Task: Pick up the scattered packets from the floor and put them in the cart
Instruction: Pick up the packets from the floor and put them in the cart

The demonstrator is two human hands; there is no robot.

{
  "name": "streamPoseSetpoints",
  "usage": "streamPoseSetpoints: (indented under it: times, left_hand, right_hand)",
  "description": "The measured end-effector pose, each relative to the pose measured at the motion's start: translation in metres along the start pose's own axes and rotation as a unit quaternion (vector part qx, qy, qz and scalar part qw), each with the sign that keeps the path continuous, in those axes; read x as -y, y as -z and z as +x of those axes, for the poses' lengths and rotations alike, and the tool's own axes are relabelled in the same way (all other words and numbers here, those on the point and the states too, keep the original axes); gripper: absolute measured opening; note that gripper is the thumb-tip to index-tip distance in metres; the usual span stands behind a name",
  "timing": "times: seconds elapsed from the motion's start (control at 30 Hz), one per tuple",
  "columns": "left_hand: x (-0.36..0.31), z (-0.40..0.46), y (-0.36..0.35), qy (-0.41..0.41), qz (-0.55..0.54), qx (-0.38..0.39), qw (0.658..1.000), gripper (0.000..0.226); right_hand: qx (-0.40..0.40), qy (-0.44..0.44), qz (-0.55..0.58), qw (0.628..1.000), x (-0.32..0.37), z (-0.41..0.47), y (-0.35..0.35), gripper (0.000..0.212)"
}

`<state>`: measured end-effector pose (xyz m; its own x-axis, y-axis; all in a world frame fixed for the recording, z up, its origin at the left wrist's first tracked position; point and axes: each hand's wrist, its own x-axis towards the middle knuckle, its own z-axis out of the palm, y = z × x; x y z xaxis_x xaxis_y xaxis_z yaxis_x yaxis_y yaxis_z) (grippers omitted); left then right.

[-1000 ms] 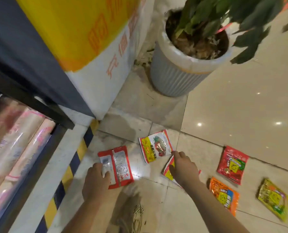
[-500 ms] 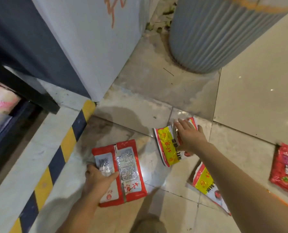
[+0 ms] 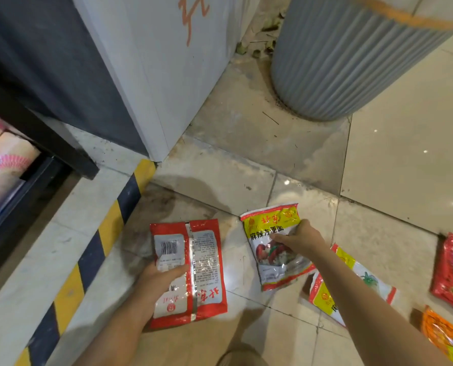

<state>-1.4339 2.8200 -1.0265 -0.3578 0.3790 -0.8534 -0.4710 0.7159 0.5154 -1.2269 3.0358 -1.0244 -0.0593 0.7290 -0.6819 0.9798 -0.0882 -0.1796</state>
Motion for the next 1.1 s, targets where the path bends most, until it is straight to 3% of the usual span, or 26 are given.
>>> streamPoseSetpoints:
  times: [0.1,0.17,0.27,0.4,0.53,0.63,0.73,0.83,0.97,1.1]
  left_hand:
    - [-0.006,-0.009,0.003,-0.011,-0.052,0.028,0.998,0.019]
    - [-0.011,-0.014,0.003,-0.025,-0.045,0.029,0.998,0.019]
    - [-0.022,-0.025,0.002,-0.044,-0.036,0.013,0.998,0.013]
    - [-0.042,-0.053,-0.005,-0.063,-0.027,0.015,0.998,0.007]
    - [-0.068,-0.108,-0.008,-0.155,-0.002,-0.018,0.988,0.014]
    - [-0.084,-0.152,-0.006,-0.151,-0.013,-0.021,0.988,0.014]
    - [-0.101,-0.208,0.003,-0.136,-0.031,-0.027,0.99,0.029]
    - [-0.119,-0.273,0.015,-0.151,-0.041,-0.012,0.988,0.04]
    - [-0.17,-0.389,0.034,-0.181,-0.088,-0.007,0.98,0.019]
    - [-0.23,-0.519,0.058,-0.229,-0.122,0.042,0.965,0.022]
  right_hand:
    - [0.036,-0.027,0.189,0.981,-0.006,-0.01,-0.004,0.024]
    - [0.043,-0.039,0.293,0.954,-0.007,-0.023,-0.001,0.015]
    - [0.041,-0.032,0.356,0.933,-0.007,-0.04,-0.001,0.013]
    - [0.003,0.002,0.405,0.914,-0.001,-0.065,0.003,0.03]
    - [-0.071,0.053,0.439,0.894,0.006,-0.113,0.032,0.026]
    - [-0.115,0.082,0.463,0.875,0.011,-0.163,0.071,0.027]
    - [-0.153,0.102,0.471,0.863,0.017,-0.228,0.118,0.031]
    - [-0.169,0.122,0.47,0.858,0.021,-0.304,0.168,0.032]
    - [-0.192,0.142,0.464,0.853,0.034,-0.413,0.238,0.023]
    - [-0.221,0.176,0.458,0.843,0.055,-0.532,0.313,0.022]
